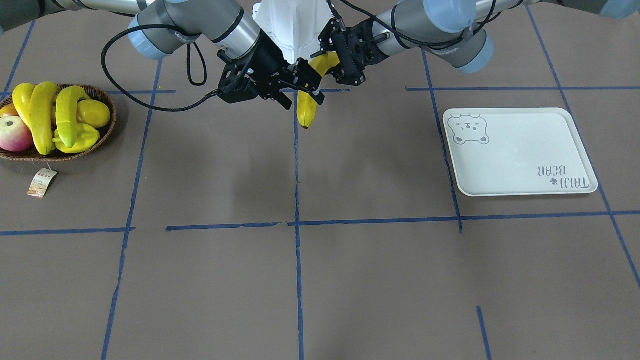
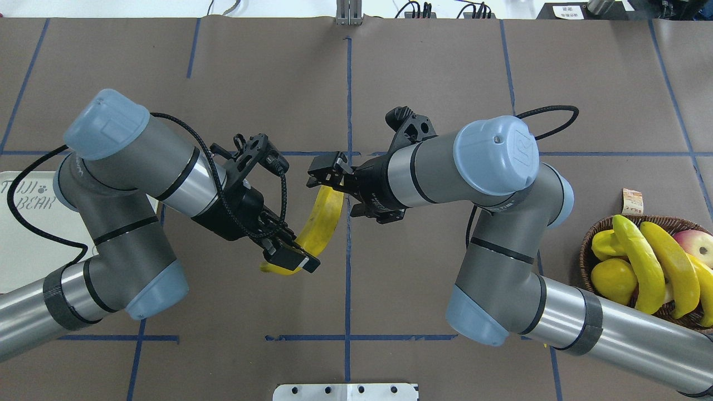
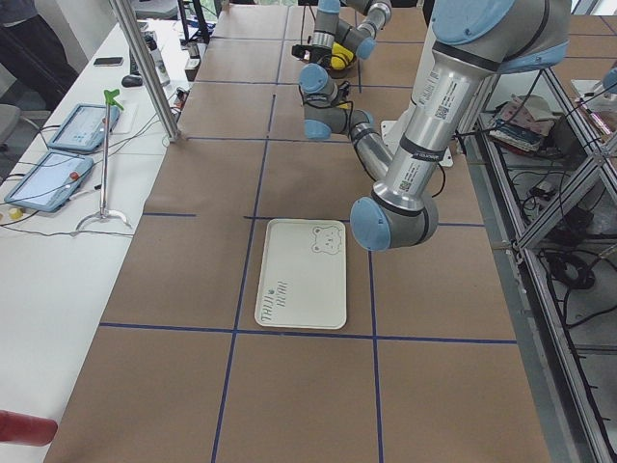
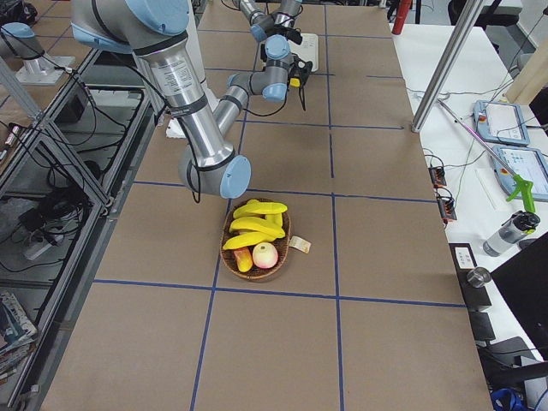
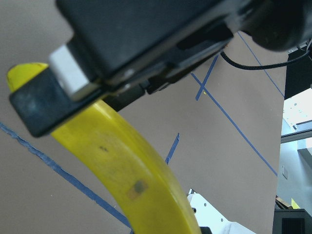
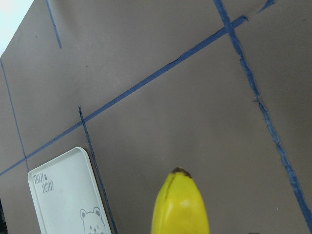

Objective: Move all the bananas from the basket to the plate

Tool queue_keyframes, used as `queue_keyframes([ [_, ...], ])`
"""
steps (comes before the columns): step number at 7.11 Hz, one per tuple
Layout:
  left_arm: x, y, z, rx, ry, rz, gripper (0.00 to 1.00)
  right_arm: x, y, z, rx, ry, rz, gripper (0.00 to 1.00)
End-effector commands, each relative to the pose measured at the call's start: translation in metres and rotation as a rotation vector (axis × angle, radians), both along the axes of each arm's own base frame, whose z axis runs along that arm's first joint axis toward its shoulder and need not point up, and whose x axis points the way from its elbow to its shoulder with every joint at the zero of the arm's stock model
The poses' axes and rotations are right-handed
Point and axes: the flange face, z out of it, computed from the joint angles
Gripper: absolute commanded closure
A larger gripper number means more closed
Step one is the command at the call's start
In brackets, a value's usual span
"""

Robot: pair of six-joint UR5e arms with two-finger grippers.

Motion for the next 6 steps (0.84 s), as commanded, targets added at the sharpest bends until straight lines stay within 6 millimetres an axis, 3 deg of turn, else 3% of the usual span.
queue_keyframes([
  [1,-0.001,-0.001,0.004,-0.054,-0.02,-0.006,1.0,0.003,-0.003,0.004,0.001,0.007,0.008,0.0],
  [3,-0.006,-0.007,0.022,-0.148,-0.069,-0.031,1.0,0.011,-0.016,0.021,-0.016,0.043,0.022,0.0],
  [4,-0.009,-0.015,0.04,-0.23,-0.113,-0.114,1.0,0.014,-0.021,0.041,-0.034,0.073,0.03,0.0],
  [5,-0.021,-0.029,0.066,-0.284,-0.158,-0.186,1.0,0.021,-0.028,0.061,-0.055,0.118,0.034,0.0],
  [6,-0.057,-0.053,0.099,-0.33,-0.205,-0.263,1.0,0.02,-0.035,0.075,-0.067,0.202,0.027,0.0],
])
